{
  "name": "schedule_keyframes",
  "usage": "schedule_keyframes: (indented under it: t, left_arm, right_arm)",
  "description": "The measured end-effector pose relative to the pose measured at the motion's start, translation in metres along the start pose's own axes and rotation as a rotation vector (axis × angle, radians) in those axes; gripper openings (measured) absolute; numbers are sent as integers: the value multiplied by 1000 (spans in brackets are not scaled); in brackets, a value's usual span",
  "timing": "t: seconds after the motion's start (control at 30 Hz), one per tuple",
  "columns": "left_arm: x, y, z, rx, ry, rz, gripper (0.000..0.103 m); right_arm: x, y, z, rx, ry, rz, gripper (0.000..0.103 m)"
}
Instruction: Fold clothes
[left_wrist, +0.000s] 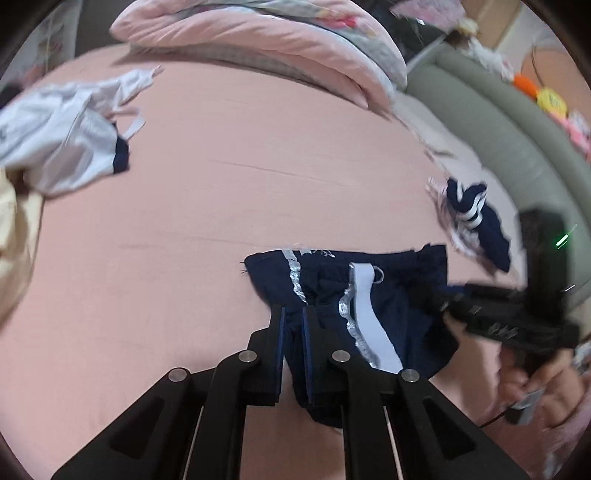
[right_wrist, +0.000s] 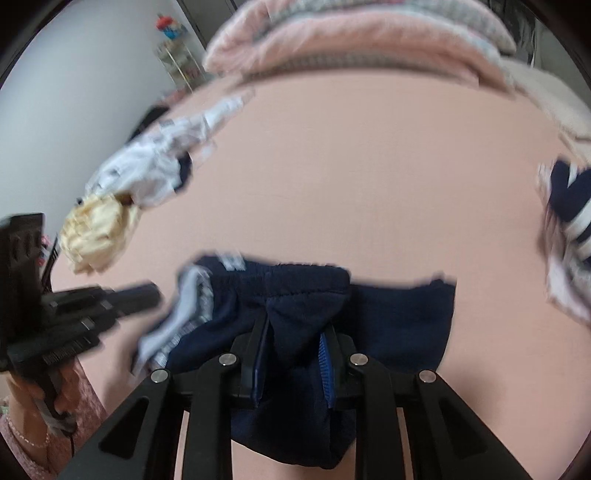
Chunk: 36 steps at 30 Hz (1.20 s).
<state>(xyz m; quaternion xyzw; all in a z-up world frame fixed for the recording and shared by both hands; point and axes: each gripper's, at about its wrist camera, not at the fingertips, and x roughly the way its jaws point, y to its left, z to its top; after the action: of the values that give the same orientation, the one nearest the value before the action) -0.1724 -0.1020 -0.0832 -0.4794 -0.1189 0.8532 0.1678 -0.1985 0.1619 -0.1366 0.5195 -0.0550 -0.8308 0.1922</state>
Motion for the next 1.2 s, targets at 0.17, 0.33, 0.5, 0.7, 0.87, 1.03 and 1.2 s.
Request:
schedule_keyframes:
  t: [0.17, 0.33, 0.5, 0.7, 0.87, 1.03, 1.2]
  left_arm:
    - [8, -10, 5, 30, -32, -81, 8]
    - [28, -13, 5, -15, 43, -100, 32]
    - [26, 11, -15, -216, 193, -216, 36]
    - [-7, -9, -11, -73, 36, -160, 37]
    - [26, -21, 7, 0, 87, -74, 37]
    - [43, -25, 3, 26, 105, -60, 7]
    - [24, -28, 11, 56, 4, -47, 6]
  right_arm:
    - [12, -16, -9, 65, 47, 16, 27]
    - [2, -16, -6, 59, 39, 4, 30]
    - [-8, -23, -11, 70, 35, 0, 31]
    - [-22, -21, -25, 69, 38, 40, 32]
    - [-17, -26, -17, 108, 35, 16, 32]
    - [-11, -32, 0, 125, 14, 44, 32]
    - [-19, -23, 9, 80, -47, 62, 28]
